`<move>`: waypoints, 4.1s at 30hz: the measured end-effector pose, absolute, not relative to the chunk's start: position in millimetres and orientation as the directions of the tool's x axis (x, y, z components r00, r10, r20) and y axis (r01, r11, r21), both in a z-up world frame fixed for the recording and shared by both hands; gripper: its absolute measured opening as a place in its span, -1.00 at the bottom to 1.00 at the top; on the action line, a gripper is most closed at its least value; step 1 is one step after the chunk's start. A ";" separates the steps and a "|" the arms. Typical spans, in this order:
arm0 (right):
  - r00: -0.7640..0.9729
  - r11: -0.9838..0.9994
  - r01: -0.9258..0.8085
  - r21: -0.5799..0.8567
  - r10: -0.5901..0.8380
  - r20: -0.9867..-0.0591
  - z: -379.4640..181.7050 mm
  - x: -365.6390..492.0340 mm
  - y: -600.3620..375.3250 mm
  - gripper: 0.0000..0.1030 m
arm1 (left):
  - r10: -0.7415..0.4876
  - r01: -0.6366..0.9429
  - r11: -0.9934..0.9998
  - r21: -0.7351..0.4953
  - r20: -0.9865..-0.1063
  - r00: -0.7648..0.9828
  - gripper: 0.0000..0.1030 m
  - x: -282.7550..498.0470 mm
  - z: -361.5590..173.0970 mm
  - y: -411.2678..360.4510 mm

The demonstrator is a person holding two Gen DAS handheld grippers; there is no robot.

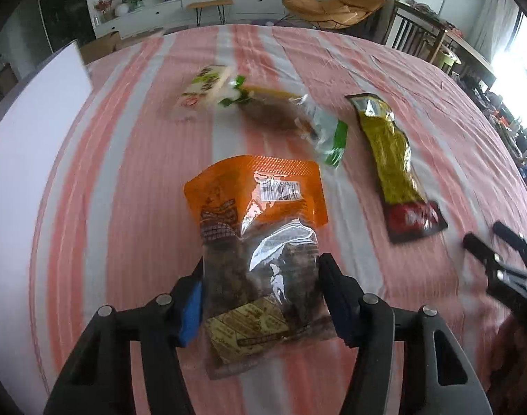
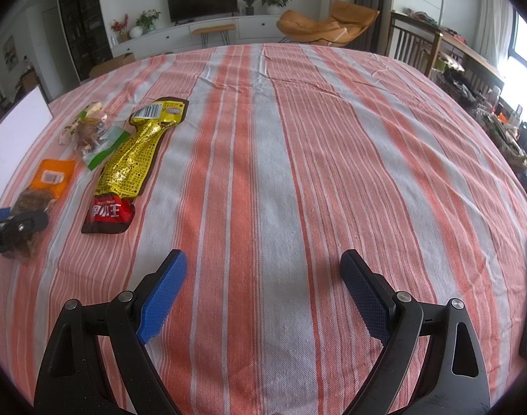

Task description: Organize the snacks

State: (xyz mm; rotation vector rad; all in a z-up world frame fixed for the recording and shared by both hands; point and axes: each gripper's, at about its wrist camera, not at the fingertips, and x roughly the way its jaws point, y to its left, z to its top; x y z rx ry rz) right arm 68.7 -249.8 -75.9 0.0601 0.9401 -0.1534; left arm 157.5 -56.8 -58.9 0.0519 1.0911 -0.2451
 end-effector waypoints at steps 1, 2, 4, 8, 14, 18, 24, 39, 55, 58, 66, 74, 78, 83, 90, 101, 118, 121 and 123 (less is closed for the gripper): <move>0.579 0.988 0.156 -0.014 -0.103 -0.809 -76.1 68.8 -249.8 0.83 | -0.178 0.219 0.972 -0.088 -0.881 0.438 0.15 152.2 -58.7 -50.7; 0.578 0.988 0.151 -0.014 -0.100 -0.810 -76.2 69.0 -248.9 0.84 | -0.187 0.213 0.972 -0.101 -0.879 0.439 0.15 146.0 -58.4 -42.1; 0.578 0.989 0.150 -0.016 -0.100 -0.810 -76.4 69.6 -247.2 0.84 | -0.215 0.198 0.971 -0.138 -0.866 0.451 0.15 132.1 -54.6 -24.8; 0.544 0.989 0.120 0.090 0.010 -0.839 -65.1 78.7 -241.6 0.80 | -0.266 0.186 0.962 -0.199 -0.833 0.485 0.15 103.2 -46.9 3.4; 0.605 0.997 -0.028 0.073 0.075 -0.793 -25.3 131.8 -154.0 0.80 | -0.288 0.158 0.957 -0.241 -0.824 0.487 0.15 88.4 -45.7 20.2; 0.456 0.999 -0.024 -0.028 -0.014 -0.890 -71.0 176.5 -116.2 0.77 | -0.302 0.149 0.953 -0.263 -0.799 0.519 0.15 74.6 -33.2 35.1; 0.526 0.999 0.027 -0.018 -0.029 -0.850 -76.9 156.4 -123.7 -0.05 | -0.326 0.109 0.941 -0.320 -0.769 0.549 0.15 60.7 -28.8 60.7; 0.591 0.739 0.045 0.673 0.523 -0.614 -12.5 102.5 -182.2 -0.18 | -0.446 0.121 0.864 -0.489 -0.631 0.635 0.15 48.1 19.7 98.2; 0.287 0.623 -0.539 0.567 0.769 -0.571 79.4 151.5 181.0 0.49 | 0.089 -0.425 0.855 -0.298 -0.723 0.686 0.73 28.3 42.0 320.7; 0.298 0.646 -0.526 0.553 0.749 -0.592 68.6 153.8 185.3 0.49 | 0.092 -0.451 0.831 -0.326 -0.719 0.689 0.73 13.5 31.7 329.7; 0.580 0.885 -0.453 0.106 0.383 -0.719 -4.5 121.4 59.2 0.49 | -0.037 -0.285 0.872 -0.398 -0.634 0.772 0.73 0.9 40.3 268.2; 0.650 0.991 -0.100 -0.091 -0.004 -0.760 -67.8 91.4 -119.1 0.49 | -0.269 0.014 0.926 -0.378 -0.632 0.726 0.95 36.3 55.5 128.1; 0.644 0.998 0.006 -0.065 -0.053 -0.763 -73.1 94.2 -156.1 0.49 | -0.311 0.088 0.939 -0.332 -0.713 0.628 0.95 64.2 25.0 59.5; 0.630 0.999 0.044 0.020 -0.013 -0.776 -81.0 101.1 -177.2 0.49 | -0.274 0.068 0.956 -0.285 -0.787 0.553 0.95 90.6 -22.9 23.7; 0.603 0.999 0.037 0.025 -0.002 -0.798 -79.1 87.9 -177.8 0.61 | -0.170 0.002 0.980 -0.201 -0.825 0.539 0.95 111.6 -57.5 22.0; 0.590 1.000 0.022 -0.014 -0.024 -0.807 -83.9 87.6 -172.8 0.73 | -0.097 0.011 0.994 -0.110 -0.818 0.567 0.95 142.5 -69.9 28.1; 0.590 1.000 0.022 -0.014 -0.024 -0.807 -83.3 86.7 -173.2 0.73 | -0.065 0.060 0.998 -0.037 -0.807 0.586 0.99 139.6 -80.6 22.1; 0.590 1.000 0.022 -0.014 -0.024 -0.807 -83.3 86.5 -173.2 0.73 | -0.038 0.062 0.998 -0.003 -0.814 0.580 0.99 140.5 -81.8 17.4; 0.590 1.000 0.022 -0.014 -0.024 -0.807 -83.1 86.4 -173.3 0.73 | -0.039 0.061 0.998 -0.005 -0.813 0.581 0.99 140.4 -81.6 17.6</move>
